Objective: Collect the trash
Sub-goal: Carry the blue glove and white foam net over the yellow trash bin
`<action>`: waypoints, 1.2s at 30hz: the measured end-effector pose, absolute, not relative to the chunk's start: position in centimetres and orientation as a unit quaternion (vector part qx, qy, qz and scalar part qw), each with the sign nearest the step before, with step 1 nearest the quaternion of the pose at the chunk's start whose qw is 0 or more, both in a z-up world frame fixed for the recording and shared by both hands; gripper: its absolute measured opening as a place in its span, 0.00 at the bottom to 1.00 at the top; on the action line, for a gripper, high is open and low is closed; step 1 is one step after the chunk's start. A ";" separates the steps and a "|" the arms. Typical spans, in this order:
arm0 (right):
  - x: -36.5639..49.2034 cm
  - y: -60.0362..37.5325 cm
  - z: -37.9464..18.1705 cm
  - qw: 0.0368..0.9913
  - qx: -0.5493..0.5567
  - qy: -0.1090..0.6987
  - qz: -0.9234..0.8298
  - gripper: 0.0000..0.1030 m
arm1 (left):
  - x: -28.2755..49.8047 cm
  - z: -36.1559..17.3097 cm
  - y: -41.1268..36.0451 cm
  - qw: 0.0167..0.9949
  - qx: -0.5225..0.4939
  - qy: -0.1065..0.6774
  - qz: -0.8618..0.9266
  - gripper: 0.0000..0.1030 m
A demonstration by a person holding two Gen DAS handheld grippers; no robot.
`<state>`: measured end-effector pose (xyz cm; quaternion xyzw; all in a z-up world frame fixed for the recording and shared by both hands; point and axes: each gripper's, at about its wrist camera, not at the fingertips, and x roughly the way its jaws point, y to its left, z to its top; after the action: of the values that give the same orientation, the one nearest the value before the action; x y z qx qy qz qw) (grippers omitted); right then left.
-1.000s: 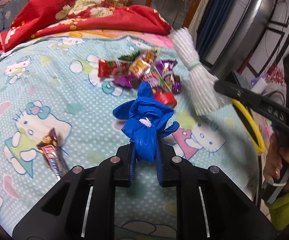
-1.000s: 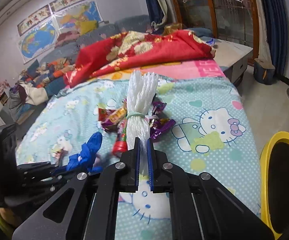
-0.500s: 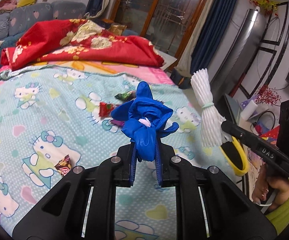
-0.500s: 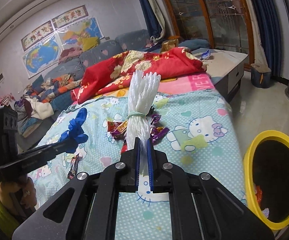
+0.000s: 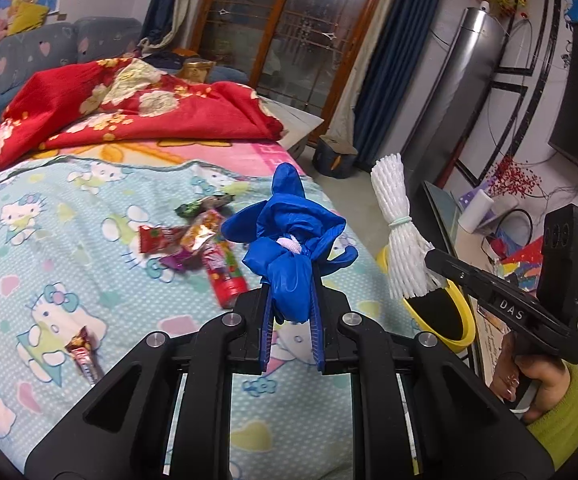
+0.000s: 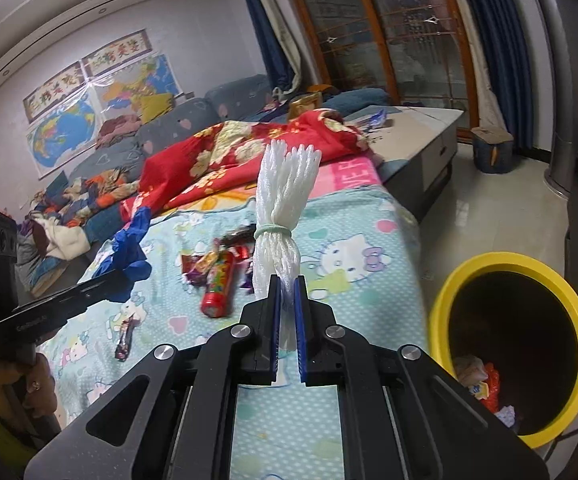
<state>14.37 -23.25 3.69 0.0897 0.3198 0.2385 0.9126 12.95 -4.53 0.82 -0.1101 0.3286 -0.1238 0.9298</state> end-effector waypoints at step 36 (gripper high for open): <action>12.8 -39.1 0.3 0.931 0.177 0.316 0.051 0.07 | 17.7 -1.6 -23.2 0.884 -0.012 0.360 -0.296 0.09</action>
<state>12.81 -39.05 0.28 0.1767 0.3161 0.0511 0.9307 17.67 -23.22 -1.58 -0.0123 0.3603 -0.2963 0.8844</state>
